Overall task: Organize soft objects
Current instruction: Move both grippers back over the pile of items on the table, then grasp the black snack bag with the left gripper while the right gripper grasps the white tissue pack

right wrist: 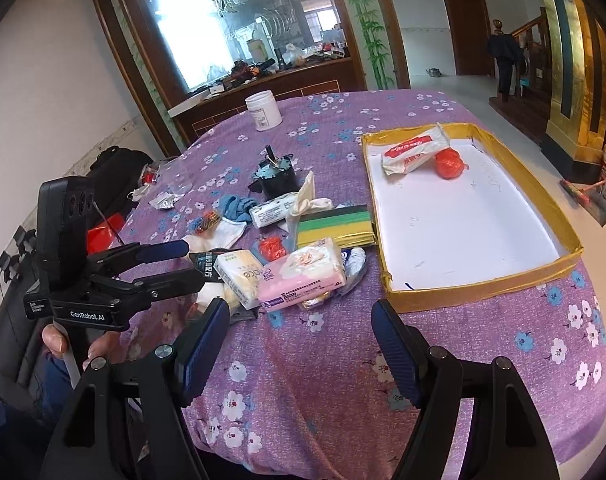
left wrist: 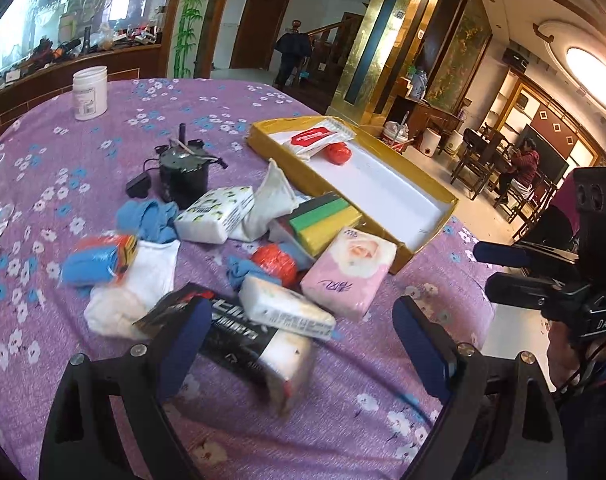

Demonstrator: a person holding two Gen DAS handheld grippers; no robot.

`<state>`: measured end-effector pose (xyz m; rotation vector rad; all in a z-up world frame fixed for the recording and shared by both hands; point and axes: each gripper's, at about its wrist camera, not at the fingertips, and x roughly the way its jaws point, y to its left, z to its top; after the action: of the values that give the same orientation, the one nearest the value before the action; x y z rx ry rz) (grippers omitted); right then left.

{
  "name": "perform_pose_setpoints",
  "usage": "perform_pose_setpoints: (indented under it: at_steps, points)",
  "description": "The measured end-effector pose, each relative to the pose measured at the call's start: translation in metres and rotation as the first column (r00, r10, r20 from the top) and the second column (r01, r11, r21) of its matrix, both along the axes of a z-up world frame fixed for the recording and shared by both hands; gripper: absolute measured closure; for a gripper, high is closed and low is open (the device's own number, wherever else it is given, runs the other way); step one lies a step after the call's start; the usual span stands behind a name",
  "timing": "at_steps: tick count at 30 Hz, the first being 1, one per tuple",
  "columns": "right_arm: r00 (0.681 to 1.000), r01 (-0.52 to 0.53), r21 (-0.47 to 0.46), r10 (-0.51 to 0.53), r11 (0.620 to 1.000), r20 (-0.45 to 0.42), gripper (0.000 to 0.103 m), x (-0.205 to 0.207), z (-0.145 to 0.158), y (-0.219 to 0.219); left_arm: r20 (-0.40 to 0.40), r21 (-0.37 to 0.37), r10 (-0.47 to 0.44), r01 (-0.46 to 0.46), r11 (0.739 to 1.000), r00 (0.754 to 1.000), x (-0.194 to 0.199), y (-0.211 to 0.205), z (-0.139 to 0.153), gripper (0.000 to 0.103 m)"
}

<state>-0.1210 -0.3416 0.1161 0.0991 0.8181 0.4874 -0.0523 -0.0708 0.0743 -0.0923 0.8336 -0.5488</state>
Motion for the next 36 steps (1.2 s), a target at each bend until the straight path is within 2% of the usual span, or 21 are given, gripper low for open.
perform_pose_setpoints:
  at_steps: [4,8,14,18,20,22,26,28,30,31,32,33,35,36]
  points:
    - [1.000,-0.014,0.039,0.013,0.999,0.024,0.025,0.000,-0.002,-0.003,0.011,-0.008,0.003,-0.003,1.000,1.000,-0.005,0.003,-0.001,0.012]
    - [0.999,-0.032,0.102,0.032,0.994,-0.003,0.025,0.010,-0.013,-0.005,0.014,0.004,0.019,-0.019,1.000,1.000,-0.022,0.013,-0.008,0.012]
    - [0.997,-0.036,0.252,0.052,0.967,-0.059,0.025,0.035,-0.035,-0.014,-0.010,0.035,0.121,-0.121,0.992,0.993,-0.059,0.043,-0.016,0.011]
    - [0.992,-0.055,0.308,0.087,0.950,-0.091,0.025,0.042,-0.045,-0.012,-0.037,0.063,0.162,-0.160,0.985,0.986,-0.074,0.051,-0.020,0.009]
    - [0.991,-0.071,0.309,0.101,0.948,-0.082,0.025,0.039,-0.045,-0.012,-0.033,0.088,0.169,-0.166,0.982,0.985,-0.072,0.045,-0.021,0.008]
    - [0.992,-0.079,0.312,0.106,0.947,-0.071,0.025,0.036,-0.046,-0.015,-0.049,0.078,0.158,-0.154,0.985,0.986,-0.065,0.036,-0.024,0.007]
    - [0.993,-0.072,0.315,0.099,0.946,-0.071,0.024,0.036,-0.050,-0.022,-0.072,0.105,0.121,-0.113,0.988,0.990,-0.045,0.002,-0.033,0.007]
    - [0.992,-0.070,0.321,0.100,0.945,-0.078,0.024,0.038,-0.054,-0.025,-0.093,0.142,0.144,-0.130,0.981,0.985,-0.032,-0.013,-0.043,0.007]
    - [0.992,-0.066,0.326,0.097,0.943,-0.080,0.024,0.040,-0.056,-0.027,-0.099,0.135,0.179,-0.165,0.977,0.979,-0.025,-0.019,-0.048,0.007]
    - [0.992,-0.063,0.329,0.094,0.942,-0.082,0.024,0.040,-0.058,-0.029,-0.117,0.126,0.191,-0.176,0.976,0.975,-0.020,-0.021,-0.051,0.009]
    - [0.992,-0.062,0.330,0.094,0.942,-0.083,0.024,0.040,-0.059,-0.029,-0.133,0.113,0.197,-0.183,0.977,0.971,-0.015,-0.022,-0.053,0.022]
    - [0.992,-0.061,0.330,0.094,0.942,-0.085,0.024,0.041,-0.060,-0.029,-0.141,0.104,0.206,-0.193,0.976,0.968,-0.012,-0.023,-0.054,0.041]
    - [0.991,-0.062,0.326,0.096,0.943,-0.088,0.024,0.042,-0.062,-0.028,-0.167,0.108,0.240,-0.224,0.969,0.956,-0.003,-0.023,-0.059,0.052]
    - [0.991,-0.063,0.323,0.097,0.944,-0.091,0.024,0.042,-0.062,-0.027,-0.170,0.101,0.253,-0.238,0.966,0.953,0.000,-0.021,-0.059,0.054]
